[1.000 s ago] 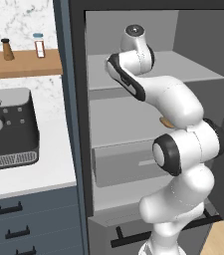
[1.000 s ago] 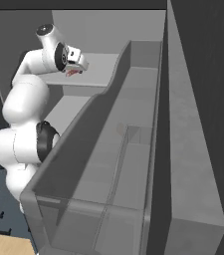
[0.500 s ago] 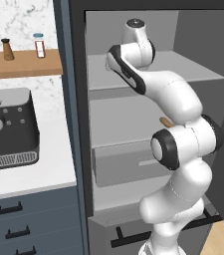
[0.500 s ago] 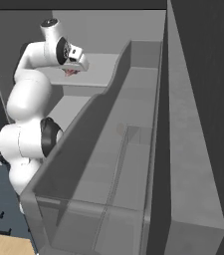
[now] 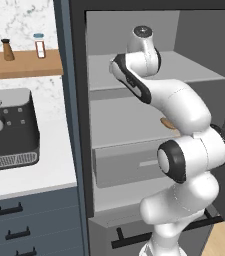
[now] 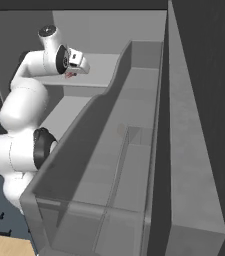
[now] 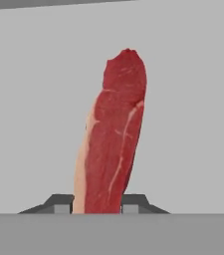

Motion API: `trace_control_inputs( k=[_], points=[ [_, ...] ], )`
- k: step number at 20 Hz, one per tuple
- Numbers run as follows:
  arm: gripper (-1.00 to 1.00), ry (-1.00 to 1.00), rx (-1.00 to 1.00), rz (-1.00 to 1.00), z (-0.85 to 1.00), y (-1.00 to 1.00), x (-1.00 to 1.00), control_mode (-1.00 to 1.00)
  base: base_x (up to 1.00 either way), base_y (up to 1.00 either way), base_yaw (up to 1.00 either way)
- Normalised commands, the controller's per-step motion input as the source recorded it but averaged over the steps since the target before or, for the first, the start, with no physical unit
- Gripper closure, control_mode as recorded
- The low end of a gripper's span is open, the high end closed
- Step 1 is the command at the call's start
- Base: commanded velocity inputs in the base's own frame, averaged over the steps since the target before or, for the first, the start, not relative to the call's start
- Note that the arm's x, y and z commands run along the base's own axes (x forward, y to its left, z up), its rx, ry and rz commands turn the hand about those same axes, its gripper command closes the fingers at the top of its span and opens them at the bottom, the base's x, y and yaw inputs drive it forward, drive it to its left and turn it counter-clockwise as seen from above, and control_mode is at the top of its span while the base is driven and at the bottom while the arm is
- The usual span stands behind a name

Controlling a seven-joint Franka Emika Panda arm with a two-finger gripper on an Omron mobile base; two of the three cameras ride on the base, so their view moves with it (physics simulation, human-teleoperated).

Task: Place one sweet potato and one steak in each tupperware on the nearby counter, to pack two identical lunches.

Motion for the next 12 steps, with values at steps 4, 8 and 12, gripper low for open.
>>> trace_control_inputs(
  k=[4,8,12],
  points=[
    [1.00,-0.05,-0.01,0.00,-0.19,-0.21,0.00,-1.00,0.00,0.00,0.00],
    [1.00,0.00,0.00,0.07,0.12,-0.09,-0.36,-1.00,0.00,0.00,0.00],
    [1.00,0.04,0.00,0.12,0.11,-0.19,-0.95,-1.00,0.00,0.00,0.00]
  ],
)
